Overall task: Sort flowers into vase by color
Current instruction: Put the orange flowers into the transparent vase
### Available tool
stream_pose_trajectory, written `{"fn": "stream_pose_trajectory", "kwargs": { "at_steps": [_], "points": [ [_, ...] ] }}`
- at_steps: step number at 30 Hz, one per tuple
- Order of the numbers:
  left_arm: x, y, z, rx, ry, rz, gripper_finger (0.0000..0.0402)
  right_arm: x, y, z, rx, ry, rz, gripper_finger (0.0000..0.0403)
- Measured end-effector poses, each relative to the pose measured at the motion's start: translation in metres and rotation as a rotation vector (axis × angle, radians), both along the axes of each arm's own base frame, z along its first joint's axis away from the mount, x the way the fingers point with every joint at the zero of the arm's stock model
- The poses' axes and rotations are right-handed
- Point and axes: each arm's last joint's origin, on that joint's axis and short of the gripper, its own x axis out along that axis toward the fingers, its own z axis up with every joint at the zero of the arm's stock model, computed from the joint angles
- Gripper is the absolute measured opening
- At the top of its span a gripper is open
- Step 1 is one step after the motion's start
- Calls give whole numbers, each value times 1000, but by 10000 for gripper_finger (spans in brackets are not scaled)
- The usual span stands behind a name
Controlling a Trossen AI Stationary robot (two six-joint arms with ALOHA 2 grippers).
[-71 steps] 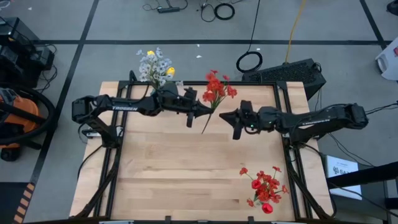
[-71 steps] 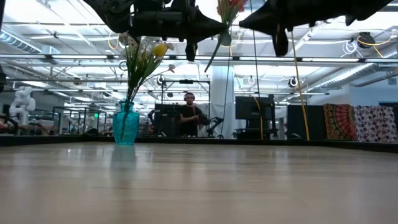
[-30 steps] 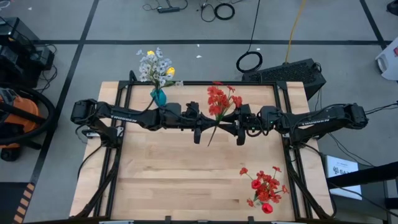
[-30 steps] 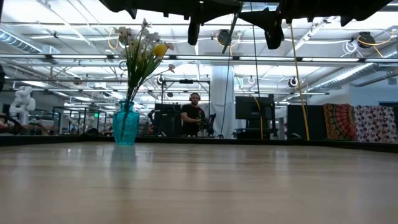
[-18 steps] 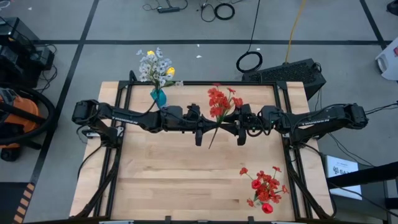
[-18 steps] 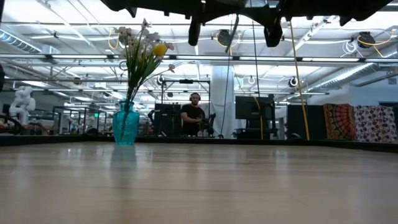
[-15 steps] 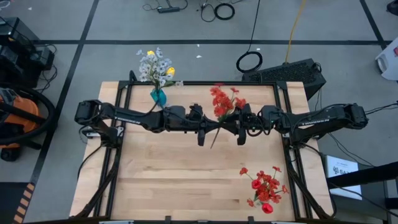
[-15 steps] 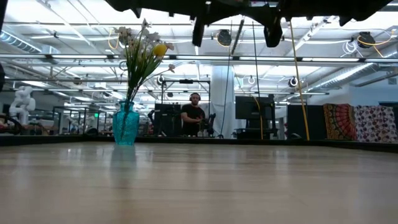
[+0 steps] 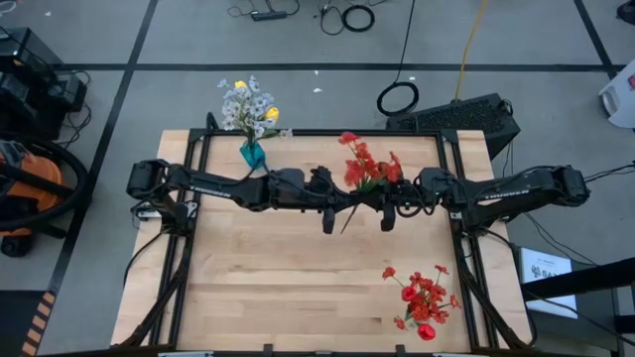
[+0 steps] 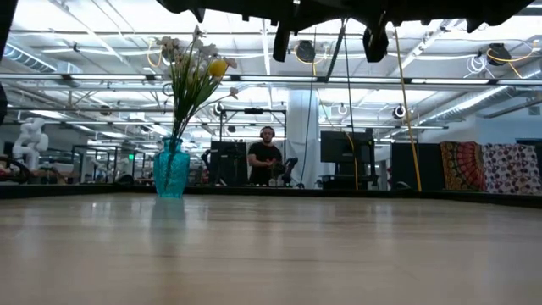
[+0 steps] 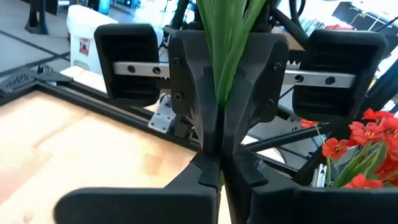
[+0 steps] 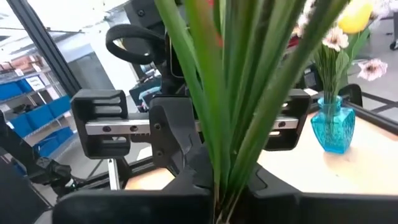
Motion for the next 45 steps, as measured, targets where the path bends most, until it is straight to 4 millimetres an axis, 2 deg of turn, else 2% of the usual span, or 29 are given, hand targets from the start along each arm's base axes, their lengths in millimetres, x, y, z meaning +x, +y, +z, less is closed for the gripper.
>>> {"fn": "stream_pose_trajectory", "kwargs": {
  "at_steps": [7,11,15,19,23,27,32,37,41,45],
  "points": [
    [0,-1,0,-32,1,-31,52,-6,0,1,0,23,-11,2],
    [-1,-4,1,-45,-5,-163,94,-13,-1,6,1,17,-44,1],
    [-1,-4,0,-44,5,-175,138,-24,-2,11,7,24,-59,1],
    [-1,10,0,-48,5,-143,154,-40,-2,17,2,29,-58,1],
    [-2,16,0,-86,9,-204,155,-61,-2,24,20,48,-55,1],
    [-2,16,-4,-106,55,-194,151,-92,-2,39,27,174,-56,0],
    [-4,0,-15,26,160,-110,150,-135,-2,71,17,348,-56,0],
    [-5,-32,-13,188,143,89,150,-173,1,96,-7,458,13,0],
    [-7,-57,-4,305,68,146,150,-192,3,99,1,504,93,0],
    [-9,-68,-1,374,37,132,150,-205,5,95,27,512,184,0]
  ]
}}
